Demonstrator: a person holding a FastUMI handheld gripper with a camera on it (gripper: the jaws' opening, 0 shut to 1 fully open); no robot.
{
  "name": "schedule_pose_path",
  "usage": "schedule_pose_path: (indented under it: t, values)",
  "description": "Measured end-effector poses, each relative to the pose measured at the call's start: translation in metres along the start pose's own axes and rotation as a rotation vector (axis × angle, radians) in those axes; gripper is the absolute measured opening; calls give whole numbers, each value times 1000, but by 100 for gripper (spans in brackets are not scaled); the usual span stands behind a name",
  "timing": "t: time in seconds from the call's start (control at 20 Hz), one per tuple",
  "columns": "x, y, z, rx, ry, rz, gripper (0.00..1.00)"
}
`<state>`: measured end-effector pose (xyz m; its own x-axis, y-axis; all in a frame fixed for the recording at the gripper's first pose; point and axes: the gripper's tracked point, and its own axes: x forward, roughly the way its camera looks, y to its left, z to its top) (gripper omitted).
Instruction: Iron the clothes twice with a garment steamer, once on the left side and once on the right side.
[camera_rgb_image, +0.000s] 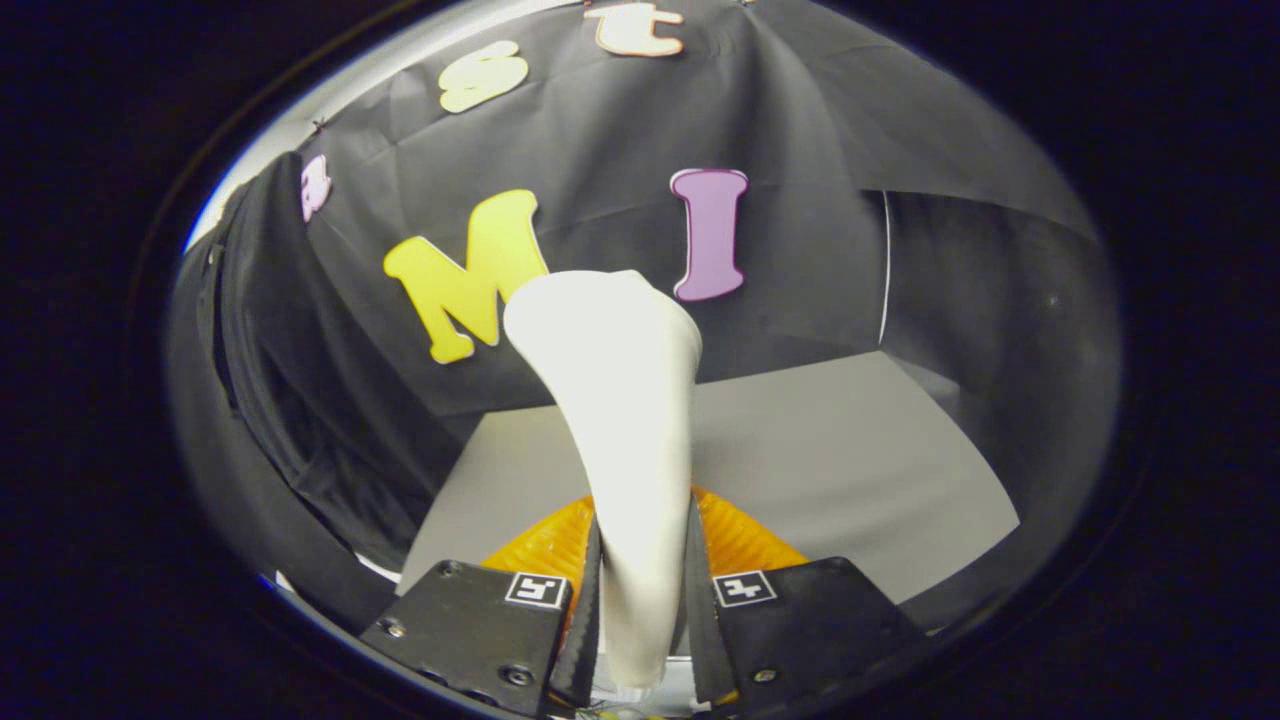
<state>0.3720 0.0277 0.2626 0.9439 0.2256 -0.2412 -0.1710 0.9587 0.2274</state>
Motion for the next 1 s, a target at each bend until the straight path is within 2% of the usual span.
schedule_pose_path:
  t: [0.3, 0.5, 0.75, 1.0]
  values:
    - [-70, 53, 37, -51, -140, 40, 40]
    - [-101, 91, 68, -77, -230, 34, 40]
    - [-123, 151, 99, -156, -314, 31, 40]
    - [-133, 231, 122, -234, -384, 67, 40]
